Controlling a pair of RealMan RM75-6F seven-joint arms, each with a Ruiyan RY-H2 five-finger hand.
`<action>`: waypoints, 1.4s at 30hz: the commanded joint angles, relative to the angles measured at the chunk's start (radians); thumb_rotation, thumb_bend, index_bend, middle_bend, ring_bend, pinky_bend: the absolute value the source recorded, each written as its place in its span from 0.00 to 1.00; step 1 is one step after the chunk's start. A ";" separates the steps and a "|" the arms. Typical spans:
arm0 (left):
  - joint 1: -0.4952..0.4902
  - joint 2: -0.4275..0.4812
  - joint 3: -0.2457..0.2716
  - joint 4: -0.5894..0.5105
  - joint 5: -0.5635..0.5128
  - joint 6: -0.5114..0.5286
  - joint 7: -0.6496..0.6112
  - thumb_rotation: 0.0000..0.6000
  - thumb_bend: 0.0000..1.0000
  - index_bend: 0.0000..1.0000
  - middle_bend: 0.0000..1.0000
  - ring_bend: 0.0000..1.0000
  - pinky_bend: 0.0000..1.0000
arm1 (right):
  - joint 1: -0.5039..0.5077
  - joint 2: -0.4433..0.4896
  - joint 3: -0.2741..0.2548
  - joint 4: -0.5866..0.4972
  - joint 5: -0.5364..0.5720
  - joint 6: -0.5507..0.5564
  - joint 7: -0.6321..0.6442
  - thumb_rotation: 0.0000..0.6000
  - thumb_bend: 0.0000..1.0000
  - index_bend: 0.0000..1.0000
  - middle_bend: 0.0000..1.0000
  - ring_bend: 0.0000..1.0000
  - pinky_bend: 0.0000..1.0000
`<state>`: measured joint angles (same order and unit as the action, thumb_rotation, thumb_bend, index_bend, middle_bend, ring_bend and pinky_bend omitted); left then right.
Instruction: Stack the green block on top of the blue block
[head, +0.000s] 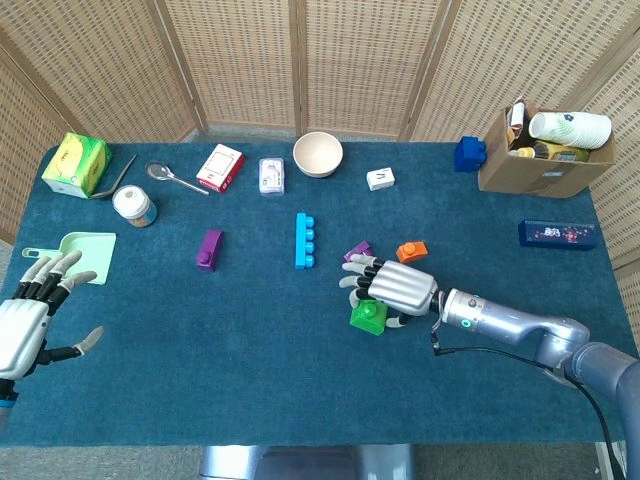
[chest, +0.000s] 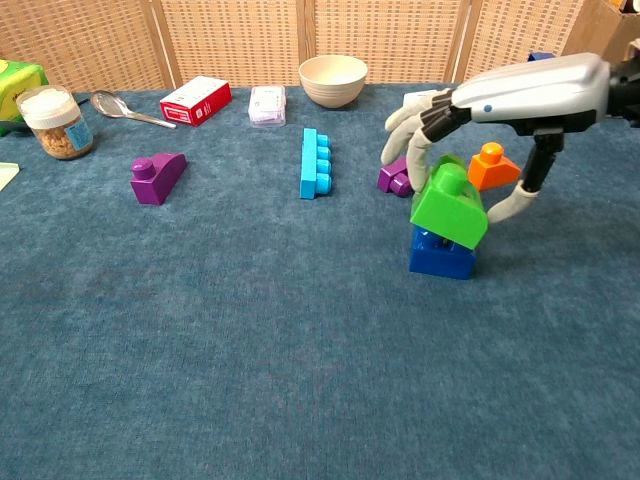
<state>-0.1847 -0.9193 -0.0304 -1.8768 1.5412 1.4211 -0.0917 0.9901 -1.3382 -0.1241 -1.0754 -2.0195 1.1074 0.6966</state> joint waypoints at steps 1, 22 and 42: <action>-0.001 -0.003 0.000 0.001 -0.001 -0.004 -0.001 0.82 0.34 0.21 0.07 0.00 0.00 | 0.015 -0.009 -0.008 0.016 -0.002 -0.002 0.007 1.00 0.16 0.44 0.20 0.02 0.00; -0.005 -0.010 -0.010 0.005 -0.026 -0.024 0.006 0.81 0.34 0.20 0.06 0.00 0.00 | 0.054 -0.038 -0.062 0.101 0.018 0.030 0.016 1.00 0.16 0.43 0.21 0.03 0.00; -0.008 -0.012 -0.014 0.002 -0.026 -0.030 0.009 0.82 0.34 0.19 0.06 0.00 0.00 | 0.061 -0.016 -0.101 0.075 0.037 0.046 -0.005 1.00 0.16 0.42 0.21 0.03 0.00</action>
<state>-0.1922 -0.9308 -0.0444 -1.8745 1.5154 1.3909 -0.0829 1.0516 -1.3559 -0.2250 -0.9986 -1.9843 1.1538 0.6932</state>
